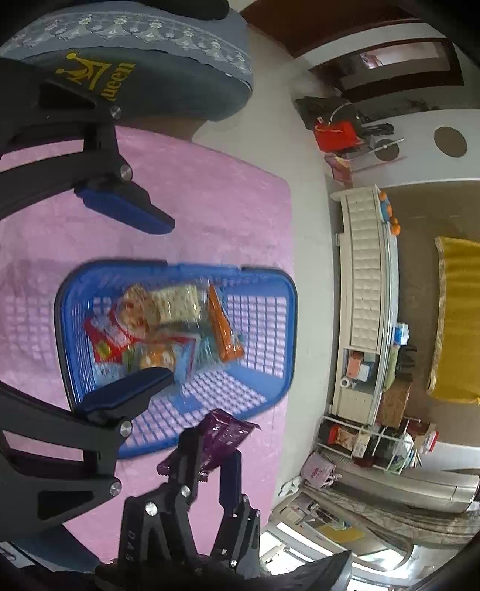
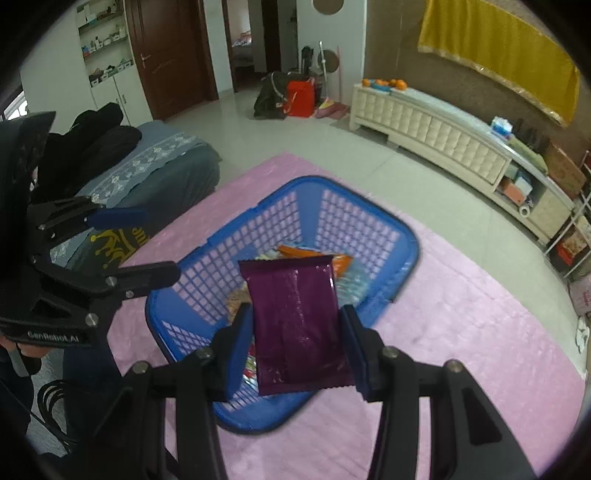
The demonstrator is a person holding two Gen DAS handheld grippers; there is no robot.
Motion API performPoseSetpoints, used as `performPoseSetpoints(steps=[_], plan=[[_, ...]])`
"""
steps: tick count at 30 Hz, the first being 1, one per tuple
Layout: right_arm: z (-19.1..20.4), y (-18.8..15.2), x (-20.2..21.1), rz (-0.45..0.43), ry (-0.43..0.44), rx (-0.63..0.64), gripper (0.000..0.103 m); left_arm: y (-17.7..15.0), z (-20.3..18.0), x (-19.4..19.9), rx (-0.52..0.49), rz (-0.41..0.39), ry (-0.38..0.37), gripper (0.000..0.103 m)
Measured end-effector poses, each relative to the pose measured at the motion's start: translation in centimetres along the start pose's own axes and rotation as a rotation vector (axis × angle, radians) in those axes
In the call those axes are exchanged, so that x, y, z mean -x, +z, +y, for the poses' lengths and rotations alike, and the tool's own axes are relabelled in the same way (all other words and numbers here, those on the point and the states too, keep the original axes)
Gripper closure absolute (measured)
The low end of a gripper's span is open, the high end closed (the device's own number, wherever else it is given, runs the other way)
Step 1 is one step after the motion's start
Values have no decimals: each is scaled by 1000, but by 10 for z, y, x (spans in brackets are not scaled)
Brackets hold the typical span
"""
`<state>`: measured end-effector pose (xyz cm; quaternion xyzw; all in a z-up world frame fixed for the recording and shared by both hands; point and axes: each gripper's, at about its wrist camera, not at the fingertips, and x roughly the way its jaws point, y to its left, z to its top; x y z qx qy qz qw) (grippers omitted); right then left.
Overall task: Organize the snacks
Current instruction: 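Carry the purple packet over the basket with the right tool and release it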
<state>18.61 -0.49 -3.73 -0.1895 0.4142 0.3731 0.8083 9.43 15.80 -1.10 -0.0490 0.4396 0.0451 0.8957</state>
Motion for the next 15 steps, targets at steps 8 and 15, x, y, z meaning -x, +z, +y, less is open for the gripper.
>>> performPoseSetpoints(steps=[8, 15], plan=[[26, 15, -51, 87, -38, 28, 51, -5, 33, -17, 42, 20, -7, 30], [31, 23, -90, 156, -77, 34, 51, -10, 48, -29, 70, 28, -26, 30]])
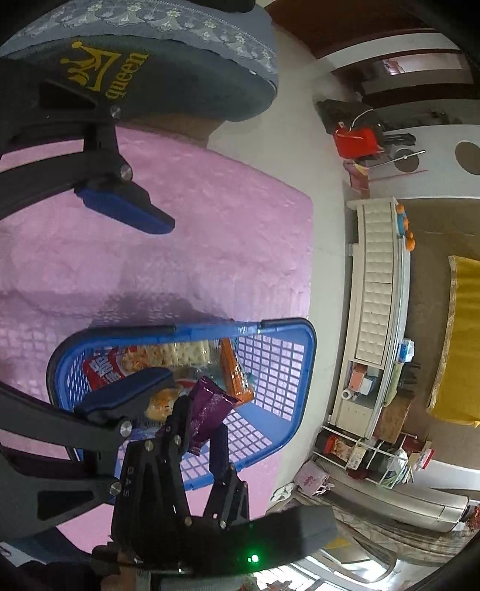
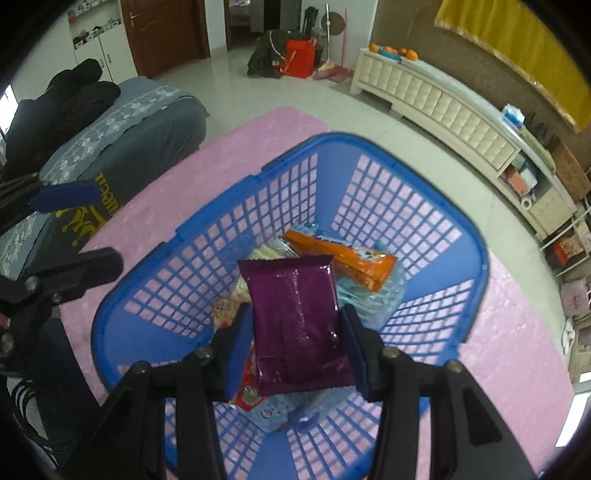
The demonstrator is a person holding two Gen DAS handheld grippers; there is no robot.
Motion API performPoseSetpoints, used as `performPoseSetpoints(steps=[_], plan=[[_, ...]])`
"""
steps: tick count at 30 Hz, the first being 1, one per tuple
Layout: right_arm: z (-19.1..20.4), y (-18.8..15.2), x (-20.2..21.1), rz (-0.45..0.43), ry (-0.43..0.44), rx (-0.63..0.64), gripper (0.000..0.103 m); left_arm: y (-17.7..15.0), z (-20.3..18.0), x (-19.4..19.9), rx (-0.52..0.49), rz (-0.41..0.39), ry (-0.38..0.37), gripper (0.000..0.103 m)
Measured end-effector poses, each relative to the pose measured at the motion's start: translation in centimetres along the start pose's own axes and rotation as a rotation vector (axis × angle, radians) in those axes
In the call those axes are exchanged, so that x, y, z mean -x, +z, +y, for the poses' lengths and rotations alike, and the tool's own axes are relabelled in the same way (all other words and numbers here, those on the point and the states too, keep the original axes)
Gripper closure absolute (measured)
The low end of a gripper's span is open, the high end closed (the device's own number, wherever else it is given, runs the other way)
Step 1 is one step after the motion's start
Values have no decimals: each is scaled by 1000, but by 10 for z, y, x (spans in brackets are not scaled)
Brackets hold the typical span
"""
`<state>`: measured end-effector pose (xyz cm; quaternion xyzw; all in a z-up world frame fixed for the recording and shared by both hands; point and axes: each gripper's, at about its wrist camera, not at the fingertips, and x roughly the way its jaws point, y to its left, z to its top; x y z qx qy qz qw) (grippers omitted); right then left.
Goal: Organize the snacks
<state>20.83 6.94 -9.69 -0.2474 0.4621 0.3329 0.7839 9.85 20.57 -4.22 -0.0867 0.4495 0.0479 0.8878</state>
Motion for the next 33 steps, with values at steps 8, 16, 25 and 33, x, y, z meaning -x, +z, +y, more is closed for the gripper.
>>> performPoseSetpoints(steps=[8, 16, 25, 33], plan=[[-6, -5, -8, 6, 21, -47, 28, -7, -2, -4, -4, -5, -16, 30], [-15, -41, 39, -104, 74, -182, 17, -23, -18, 21, -6, -72, -35, 30], [-17, -140, 140, -348, 7, -391, 17, -72, -85, 84, -47, -286, -32, 30], [-4, -203, 218, -504, -98, -395, 3, -109, -142, 146, -113, -468, -38, 19]])
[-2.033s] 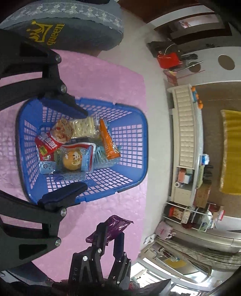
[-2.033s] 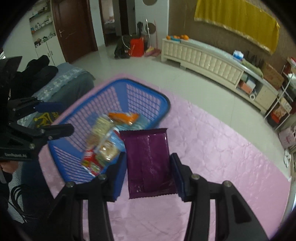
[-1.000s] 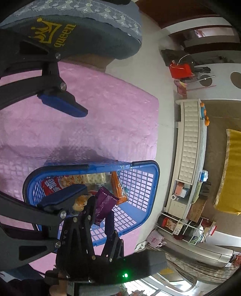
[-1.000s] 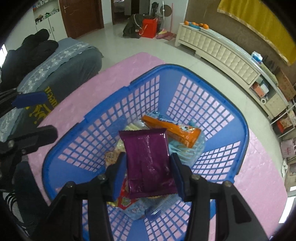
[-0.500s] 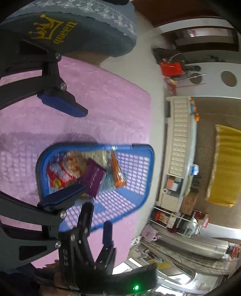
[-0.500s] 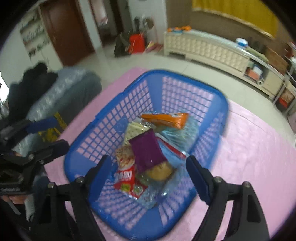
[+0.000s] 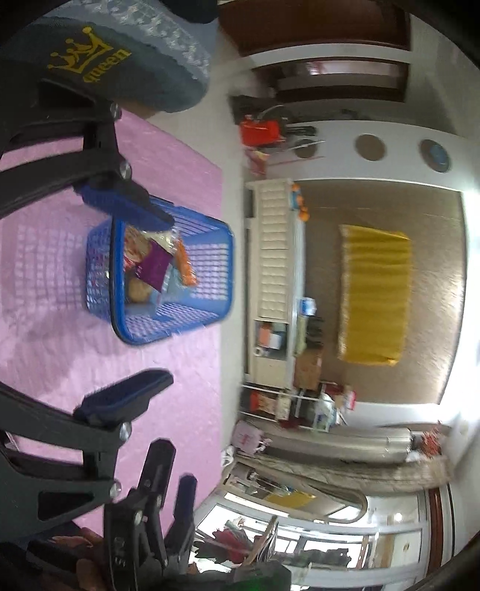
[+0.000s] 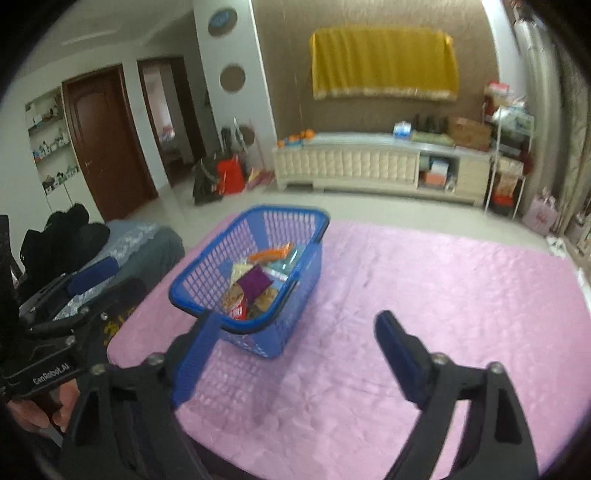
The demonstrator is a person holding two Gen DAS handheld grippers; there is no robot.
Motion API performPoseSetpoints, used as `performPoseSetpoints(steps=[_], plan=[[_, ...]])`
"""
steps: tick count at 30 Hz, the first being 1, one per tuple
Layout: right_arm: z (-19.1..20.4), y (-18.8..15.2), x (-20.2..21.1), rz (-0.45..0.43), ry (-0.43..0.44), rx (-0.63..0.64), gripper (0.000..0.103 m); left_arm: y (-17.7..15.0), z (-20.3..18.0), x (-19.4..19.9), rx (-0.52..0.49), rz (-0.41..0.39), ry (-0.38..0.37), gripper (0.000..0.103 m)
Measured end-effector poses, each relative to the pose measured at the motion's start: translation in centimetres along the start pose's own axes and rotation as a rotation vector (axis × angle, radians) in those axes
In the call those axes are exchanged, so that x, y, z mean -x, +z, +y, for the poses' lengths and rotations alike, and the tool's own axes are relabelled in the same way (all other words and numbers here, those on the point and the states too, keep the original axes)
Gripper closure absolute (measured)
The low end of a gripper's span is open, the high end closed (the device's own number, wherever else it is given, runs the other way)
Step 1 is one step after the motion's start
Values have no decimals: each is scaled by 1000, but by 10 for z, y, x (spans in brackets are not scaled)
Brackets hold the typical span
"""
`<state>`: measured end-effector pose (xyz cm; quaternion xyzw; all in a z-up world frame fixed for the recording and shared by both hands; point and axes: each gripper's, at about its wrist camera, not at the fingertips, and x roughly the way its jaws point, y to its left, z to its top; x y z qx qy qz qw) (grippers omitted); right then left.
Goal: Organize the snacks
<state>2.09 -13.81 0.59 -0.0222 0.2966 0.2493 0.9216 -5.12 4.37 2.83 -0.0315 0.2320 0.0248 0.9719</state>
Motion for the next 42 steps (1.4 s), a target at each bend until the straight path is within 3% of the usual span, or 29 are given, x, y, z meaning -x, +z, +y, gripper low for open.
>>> performPoseSetpoints(steps=[3, 4, 9, 19, 42], plan=[[0, 1, 35, -90, -36, 17, 0, 8, -17, 25, -30, -50, 10, 11], [1, 1, 47, -119, -59, 20, 0, 10, -19, 30, -29, -61, 10, 0], [8, -5, 90, -195, -185, 68, 0, 17, -30, 59, -29, -106, -9, 0], [21, -25, 117, -220, -158, 31, 0, 3, -39, 89, -48, -111, -28, 0], [28, -38, 126, -216, -166, 18, 0, -7, -41, 98, -62, -101, -55, 0]])
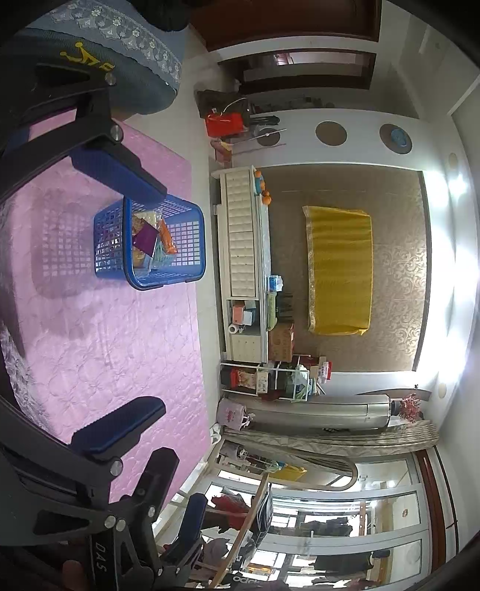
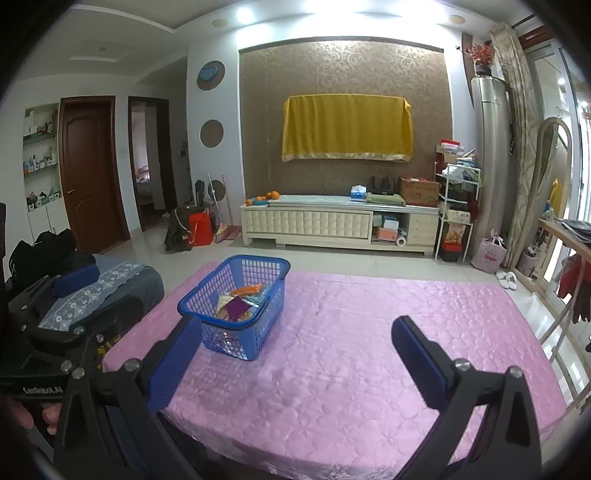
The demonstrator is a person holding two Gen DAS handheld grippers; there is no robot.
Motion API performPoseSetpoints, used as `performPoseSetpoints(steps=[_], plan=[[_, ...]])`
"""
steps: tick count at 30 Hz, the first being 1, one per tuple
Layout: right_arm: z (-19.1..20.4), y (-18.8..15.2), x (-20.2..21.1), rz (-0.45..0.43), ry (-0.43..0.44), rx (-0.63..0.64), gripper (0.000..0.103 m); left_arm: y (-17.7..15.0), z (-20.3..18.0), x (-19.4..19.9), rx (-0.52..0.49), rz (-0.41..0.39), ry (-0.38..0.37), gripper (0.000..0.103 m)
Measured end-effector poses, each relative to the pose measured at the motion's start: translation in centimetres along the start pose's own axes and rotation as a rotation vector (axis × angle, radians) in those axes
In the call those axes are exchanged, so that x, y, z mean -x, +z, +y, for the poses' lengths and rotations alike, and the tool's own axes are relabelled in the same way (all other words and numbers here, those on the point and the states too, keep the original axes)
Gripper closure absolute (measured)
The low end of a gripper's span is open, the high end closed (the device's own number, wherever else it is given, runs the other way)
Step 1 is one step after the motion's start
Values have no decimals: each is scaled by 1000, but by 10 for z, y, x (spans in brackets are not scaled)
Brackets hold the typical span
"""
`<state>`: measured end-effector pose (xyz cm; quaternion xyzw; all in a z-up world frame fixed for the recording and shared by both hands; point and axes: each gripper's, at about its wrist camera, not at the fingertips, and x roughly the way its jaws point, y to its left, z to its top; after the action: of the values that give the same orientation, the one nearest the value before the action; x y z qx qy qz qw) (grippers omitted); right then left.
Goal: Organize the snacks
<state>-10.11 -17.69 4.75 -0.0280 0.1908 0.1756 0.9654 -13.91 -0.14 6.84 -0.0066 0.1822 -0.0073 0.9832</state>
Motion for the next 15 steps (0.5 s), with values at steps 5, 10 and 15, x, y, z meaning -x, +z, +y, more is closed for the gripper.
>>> performPoseSetpoints(steps=[5, 10, 15], plan=[[0, -1, 3, 1, 1, 2, 0, 1, 1, 2, 7, 0, 0, 0], [1, -2, 5, 6, 1, 0, 0, 0, 1, 3, 9, 5, -3, 0], [3, -1, 6, 12, -2, 0, 0, 0, 4, 3, 18, 13, -8, 0]])
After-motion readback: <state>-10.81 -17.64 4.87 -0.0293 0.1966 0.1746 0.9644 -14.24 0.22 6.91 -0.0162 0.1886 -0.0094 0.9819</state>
